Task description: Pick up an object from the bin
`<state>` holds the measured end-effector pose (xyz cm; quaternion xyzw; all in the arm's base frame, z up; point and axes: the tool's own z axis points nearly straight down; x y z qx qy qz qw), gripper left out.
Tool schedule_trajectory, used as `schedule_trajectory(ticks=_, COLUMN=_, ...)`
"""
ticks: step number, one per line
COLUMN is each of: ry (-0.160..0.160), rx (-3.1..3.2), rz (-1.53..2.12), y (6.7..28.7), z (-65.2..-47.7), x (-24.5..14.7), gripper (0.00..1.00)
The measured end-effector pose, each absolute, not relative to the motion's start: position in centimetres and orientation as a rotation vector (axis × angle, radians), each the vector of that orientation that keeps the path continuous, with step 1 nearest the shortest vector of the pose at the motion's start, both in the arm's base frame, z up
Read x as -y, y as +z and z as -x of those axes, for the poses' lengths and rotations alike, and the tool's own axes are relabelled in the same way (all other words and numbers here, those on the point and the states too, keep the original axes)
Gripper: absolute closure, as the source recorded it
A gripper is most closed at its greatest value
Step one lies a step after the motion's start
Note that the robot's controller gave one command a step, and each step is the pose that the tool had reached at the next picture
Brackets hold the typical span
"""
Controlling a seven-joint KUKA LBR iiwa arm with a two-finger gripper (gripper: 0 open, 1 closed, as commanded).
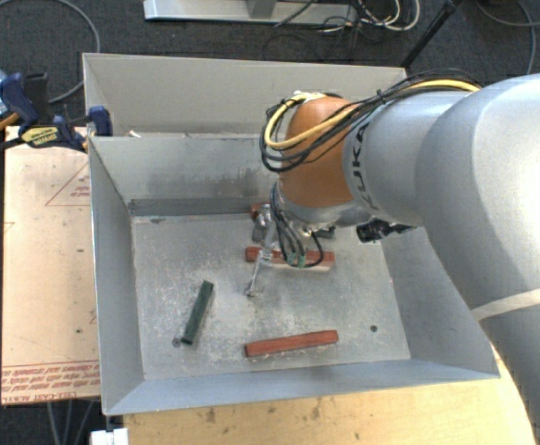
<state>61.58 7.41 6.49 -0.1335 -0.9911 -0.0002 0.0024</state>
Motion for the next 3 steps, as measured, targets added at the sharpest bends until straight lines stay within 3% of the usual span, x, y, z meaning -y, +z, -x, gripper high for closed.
schedule_trajectory(ticks=1, ry=-0.003, rx=3.116, rz=0.42, y=7.1, z=-61.8, x=-7.4, gripper=1.0)
schedule_trajectory(ticks=2, ry=-0.007, rx=3.13, rz=0.377, y=19.9, z=-61.4, x=-9.5, gripper=1.0)
schedule_trajectory(ticks=3, ry=-0.003, rx=3.151, rz=-0.104, y=33.1, z=-61.5, x=-9.3, gripper=1.0)
